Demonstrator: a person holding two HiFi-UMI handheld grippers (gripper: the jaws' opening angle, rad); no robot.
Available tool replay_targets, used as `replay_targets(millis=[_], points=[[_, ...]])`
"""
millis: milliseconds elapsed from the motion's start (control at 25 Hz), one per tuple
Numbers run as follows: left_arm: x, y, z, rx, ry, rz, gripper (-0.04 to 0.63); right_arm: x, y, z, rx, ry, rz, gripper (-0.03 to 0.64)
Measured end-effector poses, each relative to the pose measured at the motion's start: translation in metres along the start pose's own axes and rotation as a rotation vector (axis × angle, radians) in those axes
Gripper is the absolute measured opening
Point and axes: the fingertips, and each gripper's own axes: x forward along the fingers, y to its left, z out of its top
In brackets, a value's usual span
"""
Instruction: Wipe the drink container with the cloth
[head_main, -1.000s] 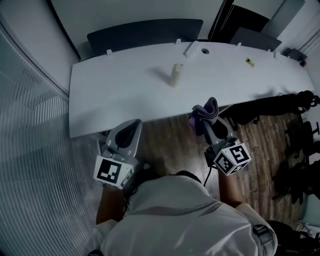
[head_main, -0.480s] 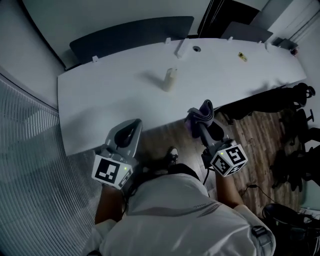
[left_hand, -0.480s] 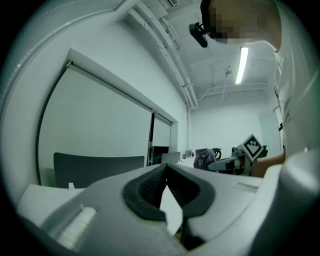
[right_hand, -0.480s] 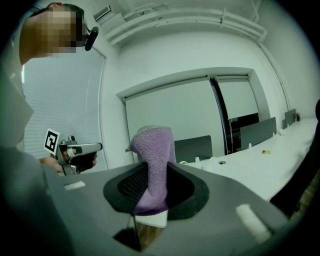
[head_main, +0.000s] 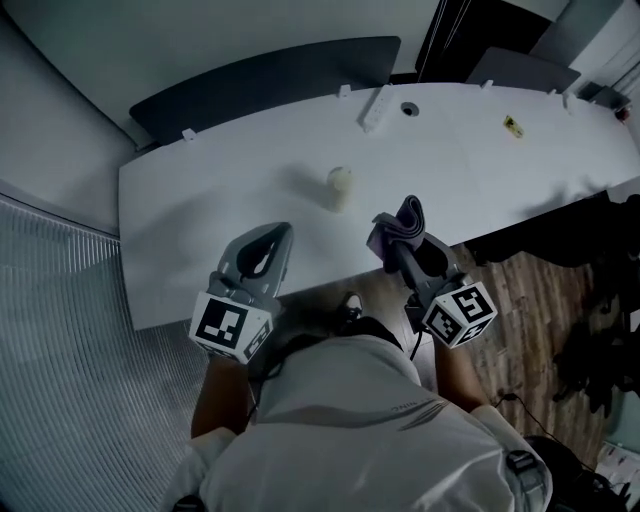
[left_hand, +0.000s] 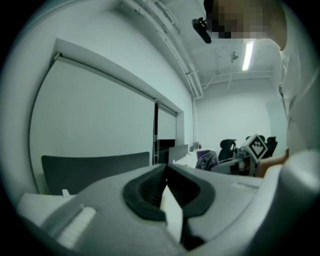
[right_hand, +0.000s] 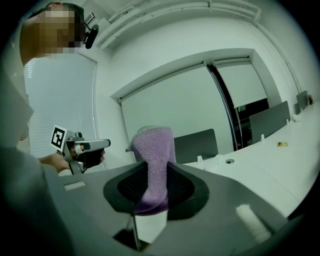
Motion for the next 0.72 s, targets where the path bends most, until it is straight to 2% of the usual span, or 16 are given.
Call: replay_targets(millis=[80, 240, 400, 600, 720], points=[[0.021, 0.000, -0.001, -0.018, 0.026, 0.023, 0.003, 0.009, -0.013, -0.004, 0.011, 0.033, 0.040, 0.098], [0.056, 0.004, -0.009, -0.002, 0.090, 0.041, 0.003, 0.029, -0.026, -0.024, 0.018, 0.117, 0.115, 0.098], [0.097, 0.015, -0.040, 0.004, 0.209, -0.039, 0.003, 0.057, -0.024, -0.057, 0.043, 0.218, 0.165, 0.098], [0.145, 0.026, -0.076, 0.003, 0.324, -0.156, 0.006, 0.086, -0.005, -0.133, 0.050, 0.388, 0.203, 0.098], [0.163, 0.029, -0.093, 0.043, 0.381, -0.215, 0.103, 0.099, 0.007, -0.157, 0.104, 0.429, 0.195, 0.098]])
